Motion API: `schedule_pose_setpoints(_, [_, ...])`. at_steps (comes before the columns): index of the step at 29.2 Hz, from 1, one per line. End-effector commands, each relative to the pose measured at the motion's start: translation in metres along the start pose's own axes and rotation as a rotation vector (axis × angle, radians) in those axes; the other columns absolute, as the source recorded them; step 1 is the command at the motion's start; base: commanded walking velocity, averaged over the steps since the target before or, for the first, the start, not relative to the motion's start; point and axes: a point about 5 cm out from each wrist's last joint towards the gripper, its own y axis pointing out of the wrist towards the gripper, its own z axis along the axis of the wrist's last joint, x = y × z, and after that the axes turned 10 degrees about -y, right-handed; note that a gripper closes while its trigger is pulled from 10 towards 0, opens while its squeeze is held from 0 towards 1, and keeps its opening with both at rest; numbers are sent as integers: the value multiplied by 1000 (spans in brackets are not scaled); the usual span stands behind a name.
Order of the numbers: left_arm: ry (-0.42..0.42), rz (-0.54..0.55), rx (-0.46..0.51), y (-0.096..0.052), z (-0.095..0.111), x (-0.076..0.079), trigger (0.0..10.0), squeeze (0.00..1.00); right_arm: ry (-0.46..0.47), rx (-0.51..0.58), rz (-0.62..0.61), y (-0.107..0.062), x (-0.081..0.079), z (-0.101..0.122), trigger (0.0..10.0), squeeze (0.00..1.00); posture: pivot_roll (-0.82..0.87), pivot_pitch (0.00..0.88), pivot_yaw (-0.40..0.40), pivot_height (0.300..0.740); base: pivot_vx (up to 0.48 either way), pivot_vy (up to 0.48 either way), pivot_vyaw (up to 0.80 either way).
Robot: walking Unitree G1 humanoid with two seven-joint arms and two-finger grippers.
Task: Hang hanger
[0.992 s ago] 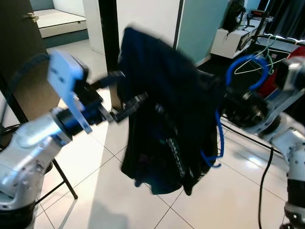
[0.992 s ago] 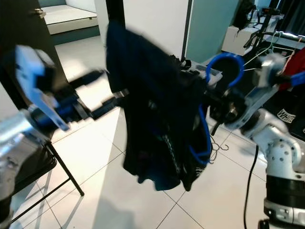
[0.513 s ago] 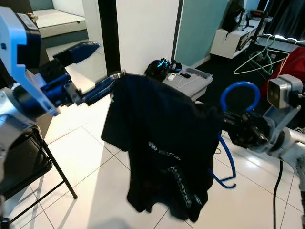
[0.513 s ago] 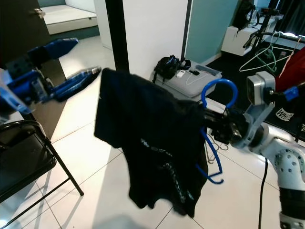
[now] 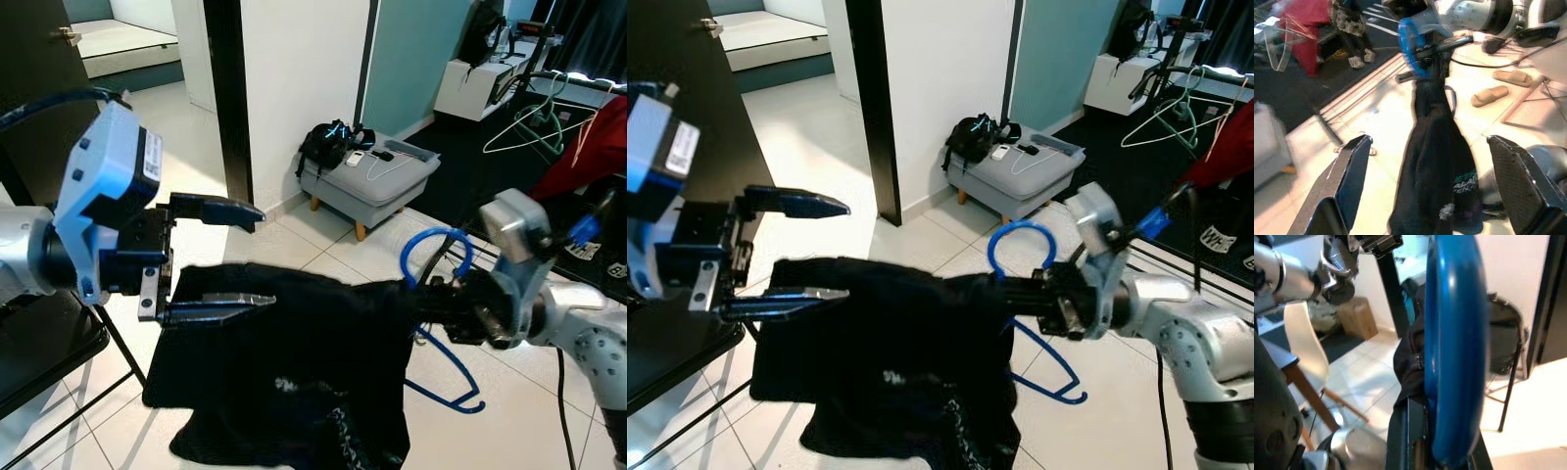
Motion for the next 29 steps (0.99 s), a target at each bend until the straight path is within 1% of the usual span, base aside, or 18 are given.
schedule_pose_setpoints(1, [-9, -27, -62, 3, -6, 4, 10000, 0, -53, -14, 29, 5, -3, 5, 10000, 0, 47, 0, -23, 740, 0, 0, 0])
schedule_pose_setpoints(3, [-29, -52, -108, 8, -16, 8, 10000, 0, -69, -22, 39, 9, -2, 6, 10000, 0, 44, 0, -24, 740, 0, 0, 0])
schedule_pose_setpoints(4, [-29, -52, -108, 8, -16, 8, 10000, 0, -69, -22, 39, 9, -2, 6, 10000, 0, 44, 0, -24, 740, 0, 0, 0])
schedule_pose_setpoints(5, [-33, -61, -129, 9, -20, 9, 10000, 0, -76, -24, 41, 10, -2, 7, 10000, 0, 46, 0, -24, 740, 0, 0, 0])
schedule_pose_setpoints(13, [-33, -48, -163, 12, -26, 7, 10000, 0, -89, -24, 50, 13, -2, 10, 10000, 0, 46, 0, -22, 740, 0, 0, 0])
schedule_pose_setpoints(14, [-33, -17, -174, 15, -30, 4, 10000, 0, -97, -21, 53, 15, -2, 11, 10000, 0, 46, 0, -21, 740, 0, 0, 0])
schedule_pose_setpoints(17, [-31, 6, -177, 17, -33, 2, 10000, 0, -102, -18, 56, 16, -2, 12, 10000, 0, 46, 0, -21, 740, 0, 0, 0])
schedule_pose_setpoints(19, [-43, 76, -198, 20, -39, -5, 10000, 0, -113, -17, 56, 17, -2, 12, 10000, 0, 44, 0, -18, 740, 0, 0, 0])
schedule_pose_setpoints(21, [-43, 76, -198, 20, -39, -5, 10000, 0, -113, -17, 56, 17, -2, 12, 10000, 0, 44, 0, -18, 740, 0, 0, 0])
schedule_pose_setpoints(25, [-47, 117, -241, 22, -47, -9, 10000, 0, -122, -19, 56, 18, -2, 12, 10000, 0, 43, 0, -15, 740, 0, 0, 0])
schedule_pose_setpoints(29, [-54, 126, -250, 23, -49, -10, 10000, 0, -125, -19, 52, 17, -2, 12, 10000, 0, 44, 0, -14, 740, 0, 0, 0])
